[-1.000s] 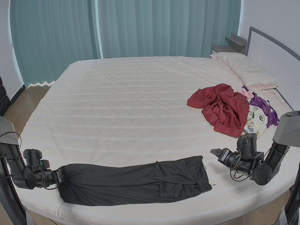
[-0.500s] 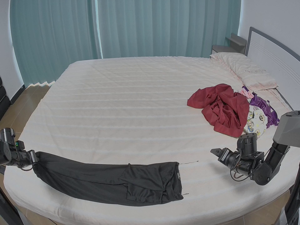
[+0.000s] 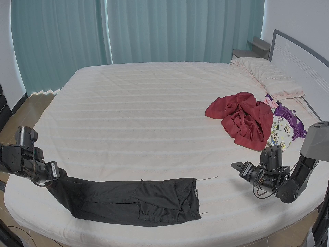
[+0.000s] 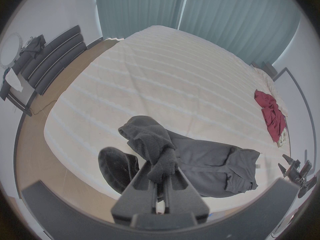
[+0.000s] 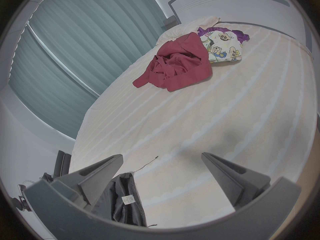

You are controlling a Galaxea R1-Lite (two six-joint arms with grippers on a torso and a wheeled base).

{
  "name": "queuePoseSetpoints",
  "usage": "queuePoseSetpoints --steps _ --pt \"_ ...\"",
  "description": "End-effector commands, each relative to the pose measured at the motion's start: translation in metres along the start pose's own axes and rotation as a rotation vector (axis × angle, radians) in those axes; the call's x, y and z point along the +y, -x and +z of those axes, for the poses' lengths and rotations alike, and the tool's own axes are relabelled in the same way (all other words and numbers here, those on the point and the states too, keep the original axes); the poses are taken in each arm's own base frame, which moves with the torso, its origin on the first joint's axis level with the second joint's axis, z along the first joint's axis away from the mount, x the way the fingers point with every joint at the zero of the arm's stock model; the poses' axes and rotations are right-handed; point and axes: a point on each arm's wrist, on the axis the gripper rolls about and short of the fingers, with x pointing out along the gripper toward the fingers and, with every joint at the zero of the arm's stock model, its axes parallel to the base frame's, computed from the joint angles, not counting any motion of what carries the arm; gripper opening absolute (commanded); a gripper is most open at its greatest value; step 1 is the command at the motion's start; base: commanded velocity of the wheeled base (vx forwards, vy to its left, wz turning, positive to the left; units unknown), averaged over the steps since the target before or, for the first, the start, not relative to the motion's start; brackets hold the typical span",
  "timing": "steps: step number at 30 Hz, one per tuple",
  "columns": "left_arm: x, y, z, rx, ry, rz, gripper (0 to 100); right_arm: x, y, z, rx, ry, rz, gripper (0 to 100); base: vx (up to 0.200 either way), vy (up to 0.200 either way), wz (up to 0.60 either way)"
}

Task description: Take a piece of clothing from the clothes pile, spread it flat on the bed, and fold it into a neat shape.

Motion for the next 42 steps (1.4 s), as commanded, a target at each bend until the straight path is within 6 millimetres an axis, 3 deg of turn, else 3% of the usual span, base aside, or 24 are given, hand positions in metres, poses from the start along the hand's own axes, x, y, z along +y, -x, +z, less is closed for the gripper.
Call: queuePoseSetpoints --steps 1,2,3,4,13,14,17,19,21,33,42 --pt "-0.081 0.023 -0.026 -0.037 -0.074 -0.005 0 0.002 0.003 0.003 -0.01 -0.002 0.011 100 0.0 0.0 0.0" --pt "-0.094 0.024 -0.032 -0.034 -0.086 -0.013 0 0.002 0.003 0.003 -0.01 -0.002 0.011 100 0.0 0.0 0.0" --pt "-0.094 0.024 -0.032 -0.034 -0.086 -0.013 0 0.002 0.003 0.003 -0.01 -0.002 0.011 100 0.0 0.0 0.0" --pt "-0.117 0.025 -0.039 -0.012 -0.105 -0.028 0 0.002 0.003 0.003 -0.01 -0.002 0.013 100 0.0 0.0 0.0" --pt "-0.217 0.019 -0.057 0.114 -0.101 -0.08 0 0.003 0.004 0.003 -0.012 -0.002 0.016 100 0.0 0.0 0.0" --pt "-0.219 0.019 -0.058 0.114 -0.102 -0.082 0 0.003 0.004 0.003 -0.012 -0.002 0.016 100 0.0 0.0 0.0" --pt "-0.25 0.012 -0.066 0.127 -0.107 -0.113 0 0.003 0.004 0.003 -0.012 -0.002 0.016 100 0.0 0.0 0.0" --pt "-0.252 0.012 -0.066 0.126 -0.105 -0.117 0 0.003 0.004 0.003 -0.011 -0.001 0.017 100 0.0 0.0 0.0" --pt "-0.274 0.011 -0.07 0.122 -0.105 -0.16 0 0.004 0.004 0.003 -0.012 -0.001 0.018 100 0.0 0.0 0.0" --pt "-0.308 0.03 -0.071 0.143 -0.123 -0.334 0 0.004 0.004 0.003 -0.013 0.0 0.019 100 0.0 0.0 0.0" --pt "-0.321 0.024 -0.075 0.13 -0.126 -0.37 0 0.006 0.006 0.005 -0.02 -0.001 0.027 100 0.0 0.0 0.0"
